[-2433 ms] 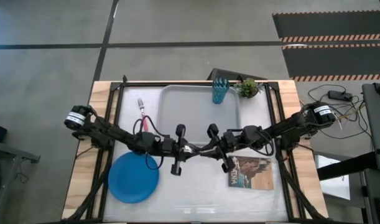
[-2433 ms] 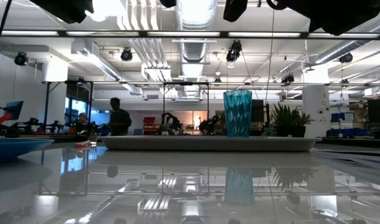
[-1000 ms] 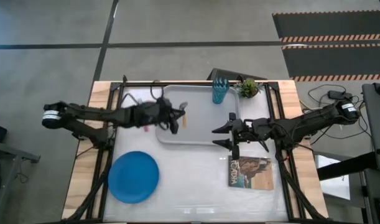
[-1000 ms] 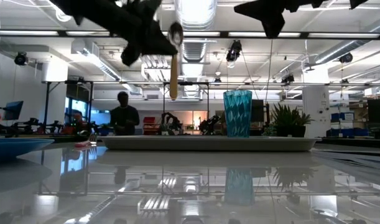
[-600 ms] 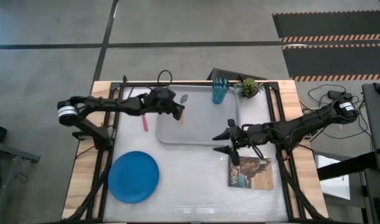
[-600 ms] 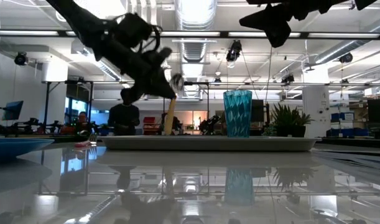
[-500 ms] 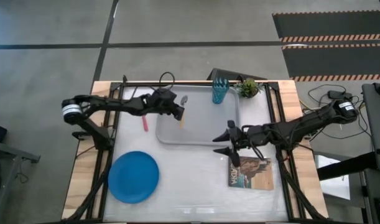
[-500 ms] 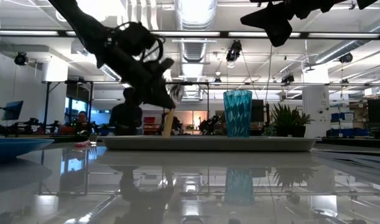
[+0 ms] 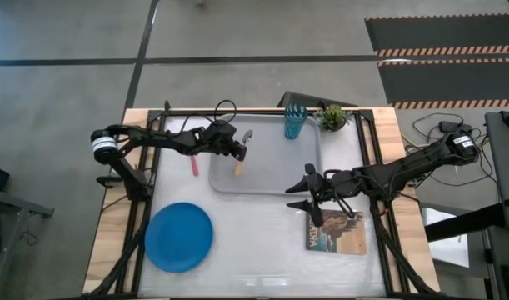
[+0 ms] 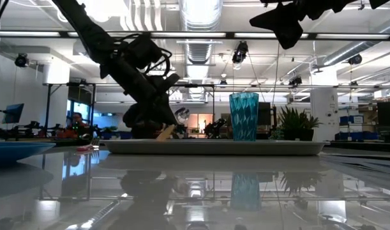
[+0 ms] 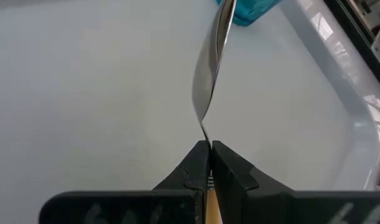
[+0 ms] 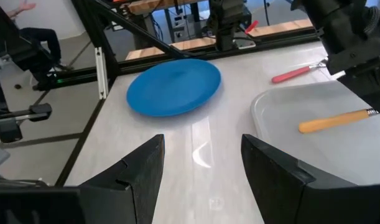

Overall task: Pick and place plate/cup/fork/spoon on tray
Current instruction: Put the yellow spoon to the left side of the tray

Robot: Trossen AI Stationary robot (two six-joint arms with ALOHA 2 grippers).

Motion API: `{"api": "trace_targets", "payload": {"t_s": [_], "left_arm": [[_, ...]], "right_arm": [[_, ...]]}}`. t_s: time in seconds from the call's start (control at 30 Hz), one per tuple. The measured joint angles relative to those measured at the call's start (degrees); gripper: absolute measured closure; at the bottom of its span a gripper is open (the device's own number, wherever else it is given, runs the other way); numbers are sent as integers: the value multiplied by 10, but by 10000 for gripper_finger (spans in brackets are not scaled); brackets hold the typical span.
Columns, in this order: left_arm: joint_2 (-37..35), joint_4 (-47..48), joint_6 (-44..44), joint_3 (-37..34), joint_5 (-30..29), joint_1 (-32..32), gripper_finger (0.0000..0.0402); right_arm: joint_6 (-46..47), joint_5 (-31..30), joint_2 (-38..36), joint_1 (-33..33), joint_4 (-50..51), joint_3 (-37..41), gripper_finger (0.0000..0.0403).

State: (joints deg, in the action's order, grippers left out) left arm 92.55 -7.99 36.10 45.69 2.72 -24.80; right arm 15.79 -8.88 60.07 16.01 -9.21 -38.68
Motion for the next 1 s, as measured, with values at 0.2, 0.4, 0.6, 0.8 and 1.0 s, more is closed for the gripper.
{"api": "trace_targets", "payload": {"t_s": [0.2, 0.4, 0.6, 0.8, 1.0], "left_arm": [[0, 0, 10, -3, -3, -8, 401], [0, 0, 8, -3, -12, -13, 370], [0, 15, 4, -4, -21, -19, 324], [-5, 7, -38, 9, -21, -9, 316], [0, 16, -90, 22, -70, 6, 368]], "right_arm": [[9, -1, 0, 0, 2, 2, 202], [13, 0, 0, 0, 9, 3, 202], [23, 0, 0, 0, 19, 4, 202], [27, 0, 0, 6, 30, 9, 202], [27, -2, 0, 6, 30, 12, 202]]}}
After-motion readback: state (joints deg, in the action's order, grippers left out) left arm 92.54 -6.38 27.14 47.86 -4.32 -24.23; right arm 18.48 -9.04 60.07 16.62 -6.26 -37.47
